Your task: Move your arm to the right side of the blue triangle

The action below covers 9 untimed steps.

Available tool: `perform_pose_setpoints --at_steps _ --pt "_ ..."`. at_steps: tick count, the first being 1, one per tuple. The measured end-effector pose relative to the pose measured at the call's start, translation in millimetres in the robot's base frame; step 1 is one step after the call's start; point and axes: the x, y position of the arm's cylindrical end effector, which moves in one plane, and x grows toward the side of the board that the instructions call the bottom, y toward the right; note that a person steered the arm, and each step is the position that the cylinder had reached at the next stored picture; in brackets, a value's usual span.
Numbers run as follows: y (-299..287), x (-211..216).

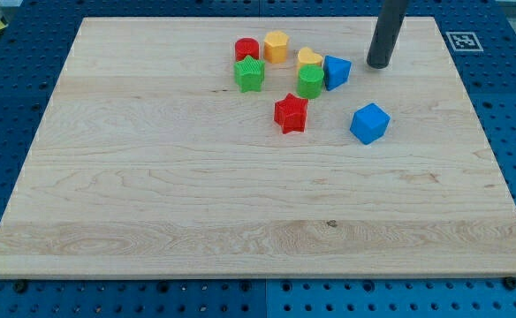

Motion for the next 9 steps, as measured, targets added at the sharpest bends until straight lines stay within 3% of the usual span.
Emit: perform_pose_setpoints --at_steps 2,3,5,6,8,9 --pt "71 4" --pt "54 -12" --pt "-51 -16" --pt "-71 -16" --pt "-46 -24" --pt "-31 12"
